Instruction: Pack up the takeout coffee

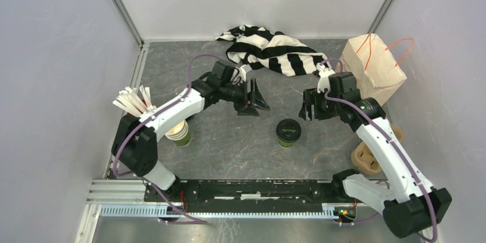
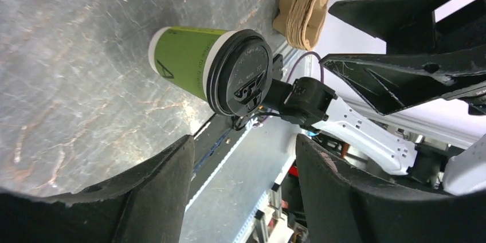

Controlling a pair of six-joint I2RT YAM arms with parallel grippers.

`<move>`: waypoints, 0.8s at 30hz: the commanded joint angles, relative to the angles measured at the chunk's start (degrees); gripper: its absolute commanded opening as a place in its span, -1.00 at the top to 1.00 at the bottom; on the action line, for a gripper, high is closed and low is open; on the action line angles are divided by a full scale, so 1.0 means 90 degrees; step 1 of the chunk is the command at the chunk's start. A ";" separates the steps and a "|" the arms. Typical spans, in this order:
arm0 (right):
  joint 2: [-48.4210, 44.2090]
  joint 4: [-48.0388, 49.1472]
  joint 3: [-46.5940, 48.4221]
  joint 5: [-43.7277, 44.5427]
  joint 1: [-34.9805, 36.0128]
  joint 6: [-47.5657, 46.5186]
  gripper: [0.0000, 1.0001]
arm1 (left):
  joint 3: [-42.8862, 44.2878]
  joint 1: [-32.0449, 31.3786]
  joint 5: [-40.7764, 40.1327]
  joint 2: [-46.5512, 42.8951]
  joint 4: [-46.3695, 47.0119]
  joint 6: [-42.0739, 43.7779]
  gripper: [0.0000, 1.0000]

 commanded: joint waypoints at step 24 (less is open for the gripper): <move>-0.0755 0.3016 -0.3153 -0.4222 -0.2293 0.0793 -0.20 | -0.0107 -0.0917 0.0680 0.1571 0.1324 -0.0961 -0.21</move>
